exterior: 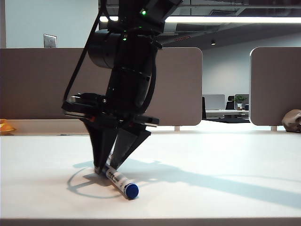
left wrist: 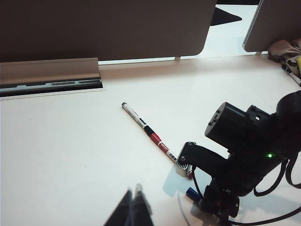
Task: Pick up the markers one by one and line them up horizontally in a straight line on the table.
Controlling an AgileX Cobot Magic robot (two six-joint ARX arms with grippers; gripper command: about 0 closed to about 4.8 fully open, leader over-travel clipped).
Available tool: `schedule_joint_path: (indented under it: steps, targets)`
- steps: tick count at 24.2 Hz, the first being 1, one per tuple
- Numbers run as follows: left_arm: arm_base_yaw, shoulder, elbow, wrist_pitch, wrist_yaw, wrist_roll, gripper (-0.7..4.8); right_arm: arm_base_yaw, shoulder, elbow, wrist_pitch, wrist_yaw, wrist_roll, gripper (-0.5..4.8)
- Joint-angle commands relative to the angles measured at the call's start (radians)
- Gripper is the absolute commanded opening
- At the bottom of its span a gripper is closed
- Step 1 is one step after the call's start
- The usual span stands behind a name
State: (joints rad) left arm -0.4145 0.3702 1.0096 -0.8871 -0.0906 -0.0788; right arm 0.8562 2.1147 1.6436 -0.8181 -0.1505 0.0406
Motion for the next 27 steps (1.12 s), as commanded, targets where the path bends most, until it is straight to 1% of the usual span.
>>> schedule_joint_path:
  steps: [1,6,7,8,10,12,16,27]
  targets:
    - [0.0,0.0,0.003,0.013,-0.003,0.005,-0.04,-0.005,0.013,-0.006,-0.023,0.032,0.018,1.04]
    - [0.0,0.0,0.003,0.013,-0.003,0.004,-0.04,-0.027,0.013,-0.006,-0.073,0.065,0.023,1.04]
    - [0.0,0.0,0.003,0.012,-0.003,0.004,-0.04,-0.03,0.013,-0.006,-0.075,0.09,0.058,1.04]
    - [0.0,0.0,0.003,0.012,-0.003,0.004,-0.04,-0.032,0.013,-0.006,-0.076,0.09,0.075,1.04]
    - [0.0,0.0,0.003,0.012,-0.003,0.004,-0.04,-0.037,0.013,-0.006,-0.071,0.062,0.101,1.04]
    - [0.0,0.0,0.003,0.011,-0.002,0.004,-0.04,-0.037,0.013,-0.006,-0.07,0.06,0.156,1.04]
    - [0.0,0.0,0.003,0.011,-0.003,0.004,-0.04,-0.039,0.013,-0.006,-0.068,0.017,0.246,1.04]
    - [0.0,-0.006,0.003,0.005,-0.002,0.027,-0.04,-0.043,0.013,-0.006,-0.045,0.001,0.416,1.04]
